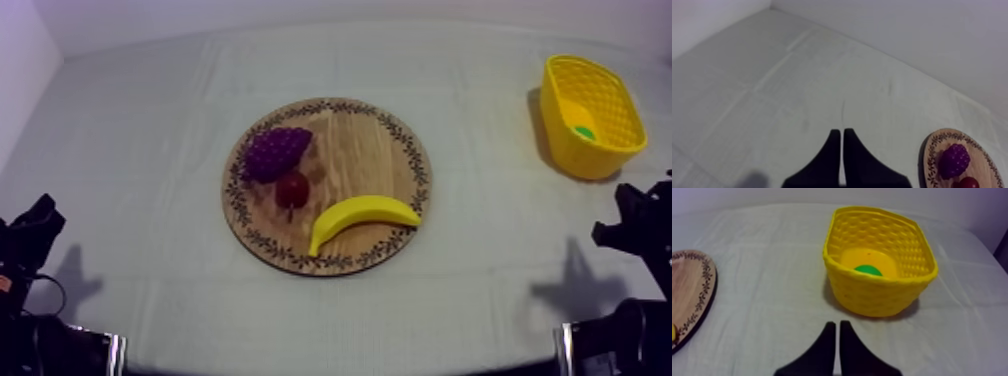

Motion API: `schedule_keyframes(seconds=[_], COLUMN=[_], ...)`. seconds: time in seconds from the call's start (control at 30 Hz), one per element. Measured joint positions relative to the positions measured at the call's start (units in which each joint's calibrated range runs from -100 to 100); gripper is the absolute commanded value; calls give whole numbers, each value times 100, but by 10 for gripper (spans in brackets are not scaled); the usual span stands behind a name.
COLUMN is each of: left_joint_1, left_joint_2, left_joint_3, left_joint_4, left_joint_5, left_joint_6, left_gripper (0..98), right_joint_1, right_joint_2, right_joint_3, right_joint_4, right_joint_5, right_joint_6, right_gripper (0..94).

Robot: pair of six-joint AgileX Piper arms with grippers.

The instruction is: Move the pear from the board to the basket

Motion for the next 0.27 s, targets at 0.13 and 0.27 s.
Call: schedule_keyframes(seconds=[0.13, 0.27], left_joint_1=[0, 0], left_joint_2=[0, 0], left_joint_3=[0, 0], left_joint_4=[0, 0], left_joint_5=[0, 0], left_joint_6=[0, 0], left_gripper=[1, 1], right_joint_1=[0, 0], right_joint_2=[0, 0], right_joint_3=[0, 0], right_joint_4=[0, 0], right_joint_5=[0, 0], right_joint_6=[60, 60], right_gripper=[3, 2])
